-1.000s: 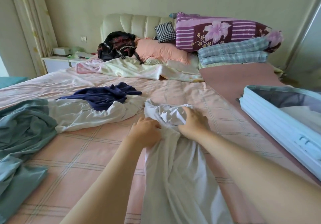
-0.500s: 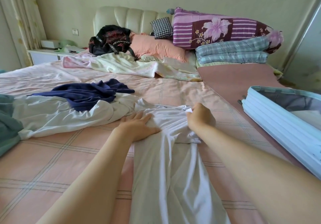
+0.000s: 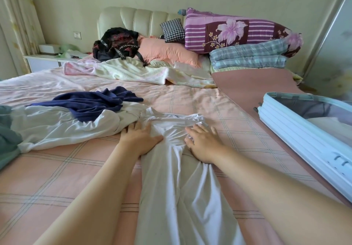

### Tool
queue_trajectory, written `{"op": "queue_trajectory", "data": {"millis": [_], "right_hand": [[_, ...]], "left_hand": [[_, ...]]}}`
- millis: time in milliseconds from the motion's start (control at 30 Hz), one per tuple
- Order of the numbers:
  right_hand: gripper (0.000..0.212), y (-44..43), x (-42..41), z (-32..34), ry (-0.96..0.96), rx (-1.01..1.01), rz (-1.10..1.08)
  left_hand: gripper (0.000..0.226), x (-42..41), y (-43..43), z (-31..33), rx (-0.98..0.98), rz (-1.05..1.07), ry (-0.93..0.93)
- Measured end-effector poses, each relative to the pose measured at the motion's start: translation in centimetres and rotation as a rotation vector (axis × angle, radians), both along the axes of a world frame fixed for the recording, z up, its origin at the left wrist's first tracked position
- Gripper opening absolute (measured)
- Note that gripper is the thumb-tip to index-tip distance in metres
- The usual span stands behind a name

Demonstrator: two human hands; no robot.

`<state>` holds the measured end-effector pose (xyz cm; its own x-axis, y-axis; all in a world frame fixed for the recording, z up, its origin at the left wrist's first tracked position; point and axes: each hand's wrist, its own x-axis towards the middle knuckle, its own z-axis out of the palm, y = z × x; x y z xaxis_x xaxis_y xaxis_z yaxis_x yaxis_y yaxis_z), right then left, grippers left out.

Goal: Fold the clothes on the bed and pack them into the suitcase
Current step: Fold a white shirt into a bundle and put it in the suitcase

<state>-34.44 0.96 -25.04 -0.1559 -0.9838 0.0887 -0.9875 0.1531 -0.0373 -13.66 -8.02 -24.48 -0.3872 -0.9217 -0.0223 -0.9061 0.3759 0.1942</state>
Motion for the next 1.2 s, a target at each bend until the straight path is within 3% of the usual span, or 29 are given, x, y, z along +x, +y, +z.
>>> {"op": "queue_trajectory", "data": {"millis": [133,300,400,533,600,700,800,900,1000,1200], "right_hand": [[0.053,2.2,2.0,0.5,-0.022,-0.146,0.067],[0.058,6.9,5.7,0.9,-0.278,-0.244,0.242],[0.067,10.3,7.2,1.1,-0.205,-0.36,0.412],[0.029,12.9,8.9,2.0,-0.055,-0.402,0.473],[0.017,13.7,9.0,2.8,0.048,-0.404,0.413],[0.027,15.5,8.4,3.9,0.064,-0.3,0.191],[0.026,18.5,9.3,4.7,-0.206,-0.246,0.021],[0.025,21.2,11.1,4.9,-0.252,-0.148,-0.113],[0.037,24.0,12.5,4.4,-0.218,0.003,-0.115],[0.034,27.4,12.9,4.0,-0.285,-0.119,-0.24]], "left_hand": [[0.05,-0.8,2.8,1.2,-0.31,-0.137,0.002],[0.053,0.4,8.2,1.3,-0.076,-0.331,0.183],[0.062,2.7,10.7,0.1,-0.023,-0.328,0.118],[0.062,5.2,13.5,0.2,-0.018,-0.289,-0.046],[0.061,6.2,15.2,0.7,0.059,-0.264,-0.141],[0.062,8.2,16.9,1.4,0.144,-0.191,-0.196],[0.058,9.7,18.8,1.9,0.082,-0.207,-0.177],[0.054,9.8,21.7,2.5,-0.12,-0.261,-0.041],[0.055,9.4,25.5,2.5,-0.137,-0.36,0.089],[0.071,12.6,30.9,-0.7,-0.112,-0.416,-0.053]]}}
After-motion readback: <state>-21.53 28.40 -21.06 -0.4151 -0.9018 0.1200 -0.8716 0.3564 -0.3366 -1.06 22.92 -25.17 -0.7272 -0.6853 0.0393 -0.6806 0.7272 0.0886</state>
